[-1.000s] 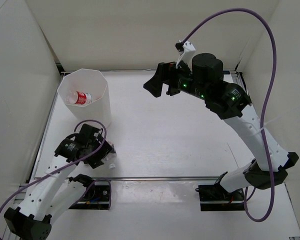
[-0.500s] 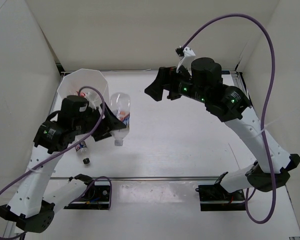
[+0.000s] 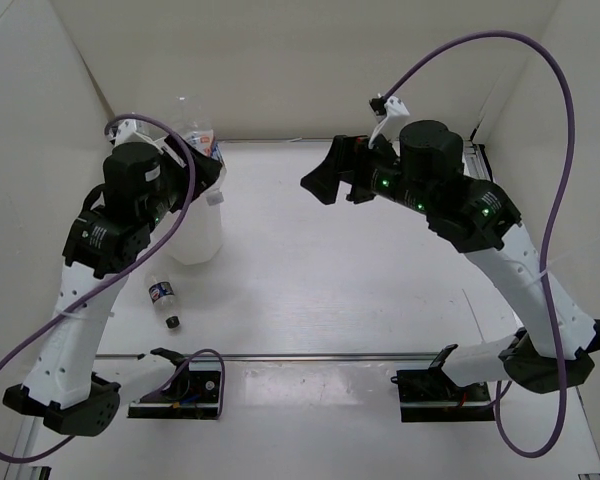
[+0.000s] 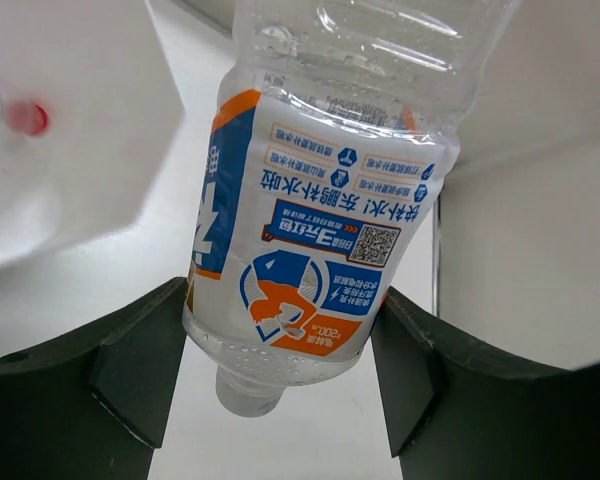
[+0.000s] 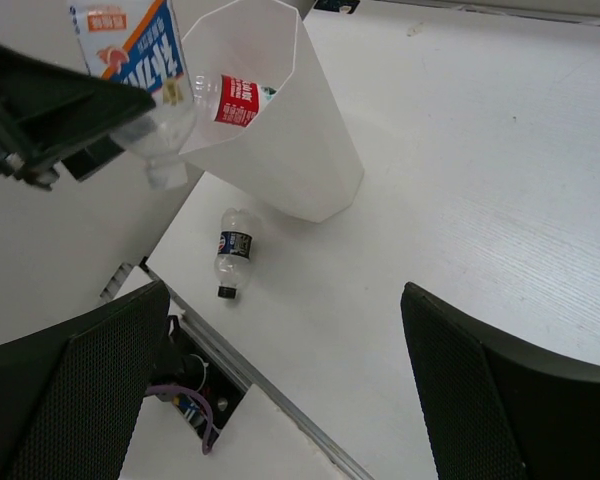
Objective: Put the plastic bottles in the bin
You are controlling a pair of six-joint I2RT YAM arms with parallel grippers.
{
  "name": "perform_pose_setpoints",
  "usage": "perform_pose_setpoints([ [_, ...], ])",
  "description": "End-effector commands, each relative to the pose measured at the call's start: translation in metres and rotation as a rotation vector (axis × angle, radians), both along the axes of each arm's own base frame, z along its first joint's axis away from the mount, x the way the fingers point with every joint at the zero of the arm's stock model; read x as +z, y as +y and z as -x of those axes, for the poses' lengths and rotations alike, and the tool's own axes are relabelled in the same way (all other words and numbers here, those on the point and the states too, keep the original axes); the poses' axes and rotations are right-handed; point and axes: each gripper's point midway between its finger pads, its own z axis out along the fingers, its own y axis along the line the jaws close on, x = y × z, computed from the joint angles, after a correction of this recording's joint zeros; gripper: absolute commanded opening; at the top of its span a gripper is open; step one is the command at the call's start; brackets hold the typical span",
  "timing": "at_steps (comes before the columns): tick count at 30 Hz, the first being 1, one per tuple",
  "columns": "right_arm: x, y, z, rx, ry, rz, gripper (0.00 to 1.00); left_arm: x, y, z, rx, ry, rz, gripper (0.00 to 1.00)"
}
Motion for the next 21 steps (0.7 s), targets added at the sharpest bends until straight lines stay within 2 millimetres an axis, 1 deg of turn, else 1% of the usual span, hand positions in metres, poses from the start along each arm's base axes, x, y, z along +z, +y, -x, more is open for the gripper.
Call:
perform_pose_setpoints([
  [1,0.016,-0.022,0.010,-0.031,-0.035,-0.013,1.00,0.021,0.034,-0.027,0.218,-0.130,-0.011,0.33],
  [2,0.012,-0.021,0.009,-0.029,-0.036,0.000,1.00,0.025,0.041,-0.030,0.247,-0.144,-0.009,0.33],
  [3,0.013,-0.025,0.013,-0.029,-0.036,0.000,1.00,0.022,0.049,-0.035,0.283,-0.137,-0.006,0.33],
  [4,0.014,-0.030,0.014,-0.041,-0.042,-0.003,1.00,0.027,0.052,-0.038,0.300,-0.142,0.010,0.33],
  [5,0.012,-0.030,0.015,-0.041,-0.035,0.005,1.00,0.034,0.055,-0.043,0.320,-0.150,0.034,0.36],
  [6,0.008,-0.038,0.016,-0.058,-0.043,0.017,1.00,0.035,0.054,-0.045,0.324,-0.138,0.075,0.39],
  [7,0.005,-0.040,0.017,-0.066,-0.041,0.022,1.00,0.040,0.055,-0.045,0.332,-0.145,0.108,0.42],
  [8,0.004,-0.044,0.020,-0.067,-0.043,0.020,1.00,0.034,0.051,-0.045,0.322,-0.109,0.125,0.43],
  [9,-0.002,-0.044,0.018,-0.081,-0.028,0.027,1.00,0.031,0.054,-0.045,0.342,-0.095,0.146,0.43],
  [10,-0.007,-0.046,0.019,-0.081,-0.021,0.035,1.00,0.030,0.055,-0.045,0.366,-0.078,0.205,0.44],
  [12,-0.009,-0.047,0.021,-0.083,-0.013,0.031,1.00,0.019,0.054,-0.041,0.372,-0.043,0.252,0.52],
  [13,-0.009,-0.047,0.021,-0.085,-0.006,0.025,1.00,0.019,0.052,-0.040,0.370,-0.043,0.290,0.56],
  [14,-0.009,-0.047,0.021,-0.085,-0.006,0.025,1.00,0.014,0.051,-0.043,0.369,-0.032,0.300,0.56],
  [15,-0.009,-0.047,0.021,-0.085,-0.006,0.025,1.00,0.008,0.049,-0.039,0.347,-0.014,0.306,0.57],
  [16,-0.009,-0.047,0.021,-0.085,-0.006,0.025,1.00,0.010,0.046,-0.040,0.334,-0.022,0.314,0.65],
  [17,-0.005,-0.046,0.023,-0.077,-0.011,0.015,1.00,0.009,0.047,-0.038,0.334,-0.021,0.314,0.73],
  [18,-0.008,-0.045,0.021,-0.074,-0.013,0.029,1.00,0.008,0.045,-0.037,0.316,-0.019,0.303,0.80],
  [19,-0.003,-0.045,0.021,-0.074,-0.021,0.020,1.00,0.004,0.045,-0.038,0.314,-0.011,0.290,0.86],
  [20,-0.006,-0.043,0.019,-0.071,-0.022,0.034,1.00,0.003,0.050,-0.035,0.327,-0.007,0.287,0.98],
  [21,-0.004,-0.042,0.018,-0.071,-0.024,0.032,1.00,0.004,0.047,-0.030,0.307,-0.002,0.293,1.00],
])
